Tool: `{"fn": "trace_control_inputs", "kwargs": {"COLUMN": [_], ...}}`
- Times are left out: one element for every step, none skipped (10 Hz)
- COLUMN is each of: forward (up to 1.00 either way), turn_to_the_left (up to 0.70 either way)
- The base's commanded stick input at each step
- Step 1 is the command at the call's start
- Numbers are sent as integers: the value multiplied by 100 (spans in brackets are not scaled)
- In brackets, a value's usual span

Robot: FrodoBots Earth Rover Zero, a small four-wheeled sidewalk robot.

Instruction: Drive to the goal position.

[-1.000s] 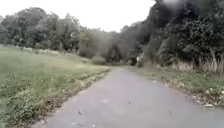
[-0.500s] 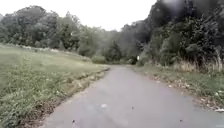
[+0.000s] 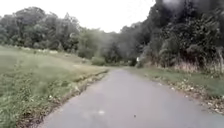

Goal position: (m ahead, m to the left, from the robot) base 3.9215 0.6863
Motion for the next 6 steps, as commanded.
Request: {"fn": "trace_control_inputs", "kwargs": {"forward": [50, 50, 50, 50, 50, 50], "turn_to_the_left": [0, 0, 0, 0, 0, 0]}}
